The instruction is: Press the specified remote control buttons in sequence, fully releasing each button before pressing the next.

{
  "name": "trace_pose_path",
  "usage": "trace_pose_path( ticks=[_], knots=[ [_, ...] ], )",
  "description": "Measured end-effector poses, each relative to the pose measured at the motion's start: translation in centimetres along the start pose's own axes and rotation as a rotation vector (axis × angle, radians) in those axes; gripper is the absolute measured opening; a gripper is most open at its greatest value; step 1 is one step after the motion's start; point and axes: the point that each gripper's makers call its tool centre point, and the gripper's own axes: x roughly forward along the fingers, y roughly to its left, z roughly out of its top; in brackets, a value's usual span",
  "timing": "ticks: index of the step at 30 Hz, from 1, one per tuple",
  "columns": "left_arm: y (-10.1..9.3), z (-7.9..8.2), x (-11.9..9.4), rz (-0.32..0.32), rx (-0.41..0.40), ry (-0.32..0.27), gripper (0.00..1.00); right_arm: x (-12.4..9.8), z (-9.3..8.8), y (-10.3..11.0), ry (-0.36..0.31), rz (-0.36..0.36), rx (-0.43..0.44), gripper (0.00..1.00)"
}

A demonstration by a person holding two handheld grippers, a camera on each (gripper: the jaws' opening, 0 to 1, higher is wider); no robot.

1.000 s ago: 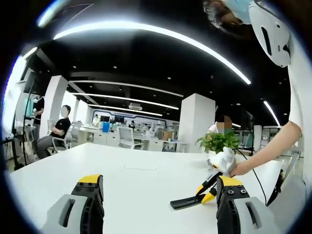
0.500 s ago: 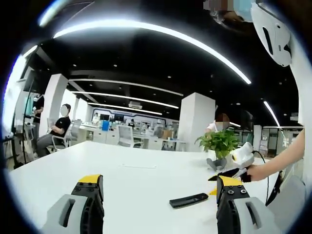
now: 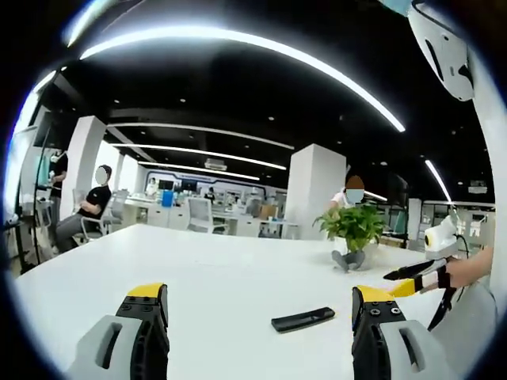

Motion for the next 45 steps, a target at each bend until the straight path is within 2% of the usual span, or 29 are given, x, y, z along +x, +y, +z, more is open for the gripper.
trace_pose_path(
  ticks=[1,5,9,11,14,17,19,22,26,33,38,45],
  knots=[
    [0.1,-0.1,0.0,0.003,-0.002,0.004,1.00,-0.6,0.6,-0.1,-0.023,-0.013,-0.016,0.99],
    [-0.4,-0.2,0.2,-0.007,0.002,0.016,1.00,-3.0,0.5,-0.1,-0.047,-0.050,0.014,0.99],
    [0.8,-0.5,0.0,-0.011,-0.009,0.012,1.00,-4.7,-0.6,-0.5,-0.062,-0.123,0.060,0.99],
    [0.8,0.0,-0.1,-0.008,-0.016,-0.012,1.00,-4.8,-0.9,-0.1,-0.065,-0.125,0.082,0.99],
    [0.5,-0.5,0.1,-0.013,-0.026,0.016,1.00,-4.5,-0.8,0.2,-0.077,-0.123,0.089,0.99],
    [-0.2,-0.5,0.1,-0.023,-0.012,0.022,1.00,-4.7,-0.1,0.0,-0.127,-0.108,0.039,0.99],
    [-0.4,-0.4,0.2,-0.017,-0.002,0.024,1.00,-4.8,-0.3,0.0,-0.122,-0.107,0.037,0.98],
    [-0.6,-0.2,0.2,-0.006,-0.014,0.029,1.00,-4.9,-0.5,0.4,-0.115,-0.086,0.038,0.91],
    [-0.6,0.3,0.1,0.004,-0.013,0.008,1.00,-4.8,-0.3,0.7,-0.110,-0.084,0.013,0.92],
    [0.0,1.4,-0.3,0.031,-0.028,-0.048,1.00,-4.8,-0.7,0.7,-0.099,-0.060,0.084,0.92],
    [0.1,1.4,-0.4,0.023,-0.030,-0.061,1.00,-5.0,-1.0,0.0,-0.098,-0.075,0.146,0.91],
    [-0.3,1.7,-0.3,0.007,-0.030,-0.071,1.00,-5.0,-1.5,-0.4,-0.085,-0.083,0.165,0.89]
  ],
)
